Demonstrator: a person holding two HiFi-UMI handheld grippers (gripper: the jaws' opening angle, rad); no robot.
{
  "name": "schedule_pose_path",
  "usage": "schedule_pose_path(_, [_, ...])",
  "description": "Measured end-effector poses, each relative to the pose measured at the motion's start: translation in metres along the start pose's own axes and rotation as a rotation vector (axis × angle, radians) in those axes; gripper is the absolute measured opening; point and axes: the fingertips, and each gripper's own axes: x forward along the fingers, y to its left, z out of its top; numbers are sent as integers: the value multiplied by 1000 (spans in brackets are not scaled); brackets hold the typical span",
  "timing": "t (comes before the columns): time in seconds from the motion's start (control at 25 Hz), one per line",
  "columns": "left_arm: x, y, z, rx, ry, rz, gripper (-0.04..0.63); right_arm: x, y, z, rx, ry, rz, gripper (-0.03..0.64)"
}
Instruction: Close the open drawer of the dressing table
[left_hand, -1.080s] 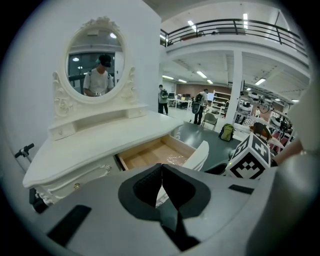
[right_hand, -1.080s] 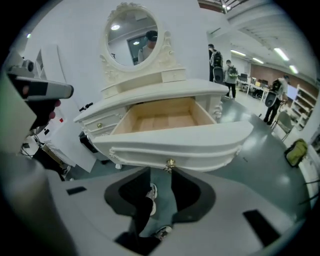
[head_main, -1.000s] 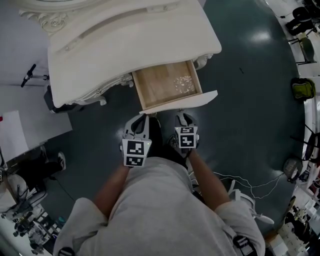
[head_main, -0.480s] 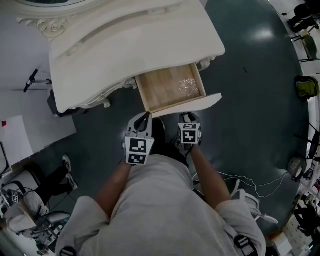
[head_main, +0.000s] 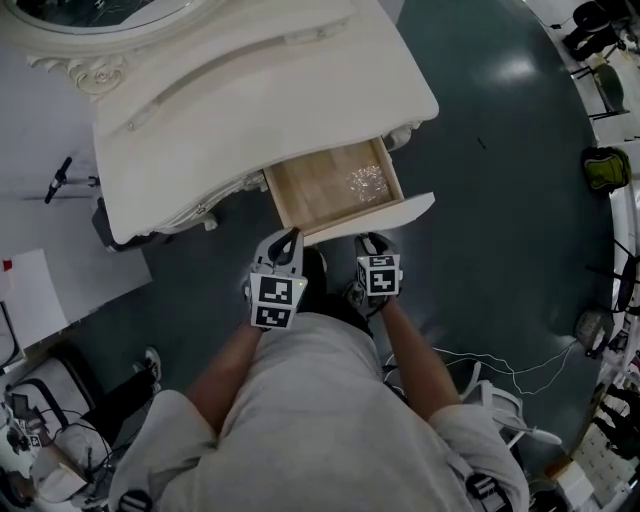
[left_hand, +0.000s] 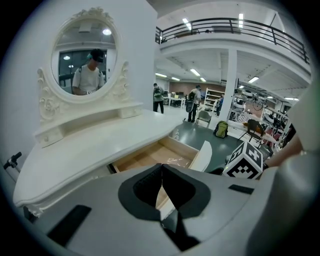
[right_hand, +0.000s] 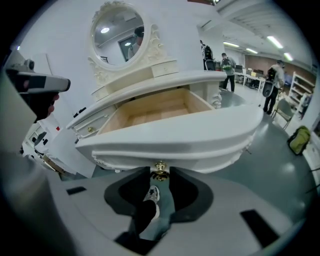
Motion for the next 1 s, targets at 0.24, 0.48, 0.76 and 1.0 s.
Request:
schedule_pose_path(0.24, [6, -1, 3, 7, 2, -10, 9, 4, -2, 3, -22, -1, -6, 129])
schedule_pose_path(0.48, [10, 7, 7, 5, 1, -5, 9, 8, 0, 10, -39, 6, -1, 129])
schedule_pose_path(0.76, [20, 12, 14, 3, -3, -11, 9, 15, 0, 18, -60, 3, 0, 129])
schedule_pose_path(1.0, [27, 19, 23, -1, -11, -16, 8, 20, 1, 28, -68, 2, 1, 129])
